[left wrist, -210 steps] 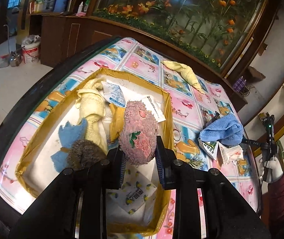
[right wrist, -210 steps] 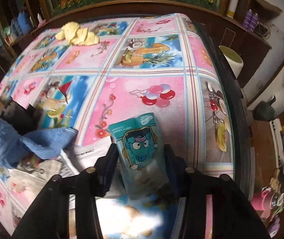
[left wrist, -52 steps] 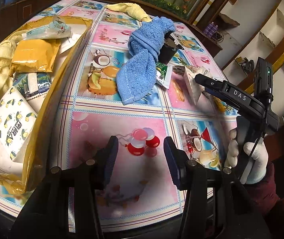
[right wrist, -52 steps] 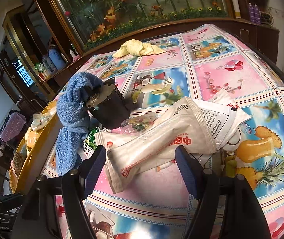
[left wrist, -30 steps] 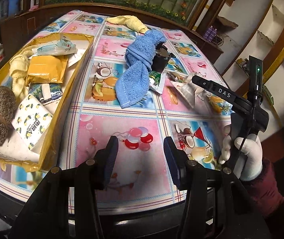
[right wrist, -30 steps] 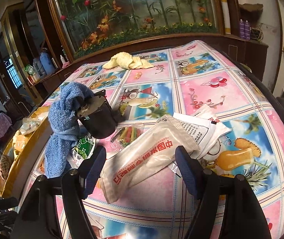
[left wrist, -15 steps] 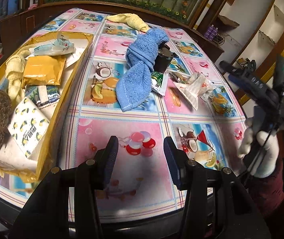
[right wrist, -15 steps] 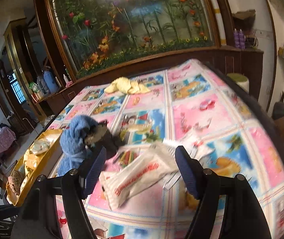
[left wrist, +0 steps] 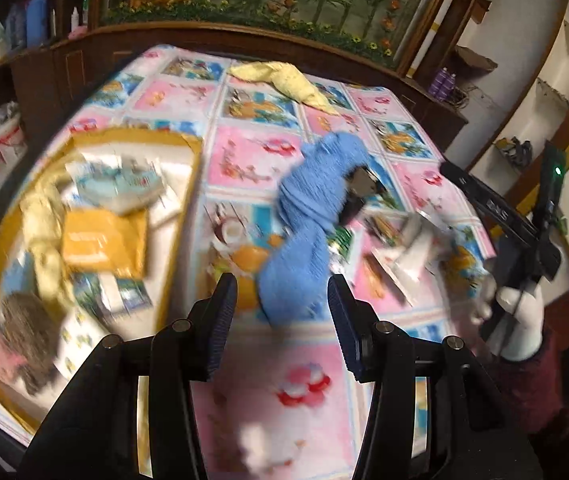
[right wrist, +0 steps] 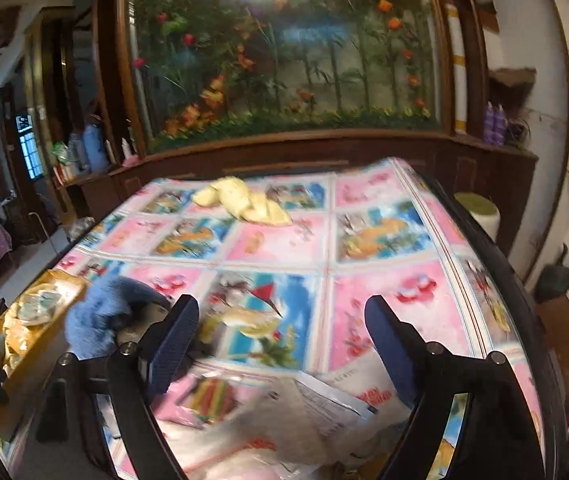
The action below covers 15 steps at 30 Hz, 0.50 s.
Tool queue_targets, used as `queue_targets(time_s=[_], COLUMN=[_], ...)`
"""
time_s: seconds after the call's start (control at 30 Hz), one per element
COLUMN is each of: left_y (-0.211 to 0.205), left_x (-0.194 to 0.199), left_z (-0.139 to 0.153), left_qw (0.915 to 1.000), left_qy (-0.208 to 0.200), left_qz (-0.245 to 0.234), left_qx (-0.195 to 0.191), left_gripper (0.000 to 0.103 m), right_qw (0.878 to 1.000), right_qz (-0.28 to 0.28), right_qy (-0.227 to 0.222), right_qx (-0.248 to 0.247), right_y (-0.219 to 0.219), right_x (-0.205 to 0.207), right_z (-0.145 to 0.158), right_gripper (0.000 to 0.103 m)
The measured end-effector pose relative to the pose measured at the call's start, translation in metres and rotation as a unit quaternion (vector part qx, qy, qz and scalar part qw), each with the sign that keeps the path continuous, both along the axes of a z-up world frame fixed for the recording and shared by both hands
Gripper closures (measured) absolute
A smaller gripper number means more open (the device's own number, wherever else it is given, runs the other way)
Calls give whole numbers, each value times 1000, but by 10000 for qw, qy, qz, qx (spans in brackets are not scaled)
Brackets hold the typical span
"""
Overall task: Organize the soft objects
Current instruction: 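Grasp the large blue towel with the left gripper and lift it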
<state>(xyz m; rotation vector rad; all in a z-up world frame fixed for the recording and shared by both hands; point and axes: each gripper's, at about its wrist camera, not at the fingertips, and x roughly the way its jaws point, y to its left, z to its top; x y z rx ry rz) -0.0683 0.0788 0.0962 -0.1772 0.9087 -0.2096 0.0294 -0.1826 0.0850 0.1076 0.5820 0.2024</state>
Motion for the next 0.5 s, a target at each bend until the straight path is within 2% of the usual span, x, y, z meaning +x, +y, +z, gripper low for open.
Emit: queue_targets(time_s=[0.17,0.27,0.4,0.5], left_y=[-14,-28,-44,-68], left_x=[43,72,105,117], left_z=[-2,-10,-18,-26], left_qw=[9987,9962,9942,9911], left_qy=[-159,-215,-74,-75], left_qz=[-242,-610,-1048,-1244], left_qx=[430,589,224,459], left_gripper=[56,56,56,43], right_qw=[9974,9966,9966,9961], right_qz=[-179,-194,-210,-222], right_qy=[390,491,469,427], right_qx=[576,636,649,737], right_y=[-23,-25,-25,-31], right_x=[8,10,9,7], right_z=[-11,-14,-14,-12], right_gripper=[18,18,18,18])
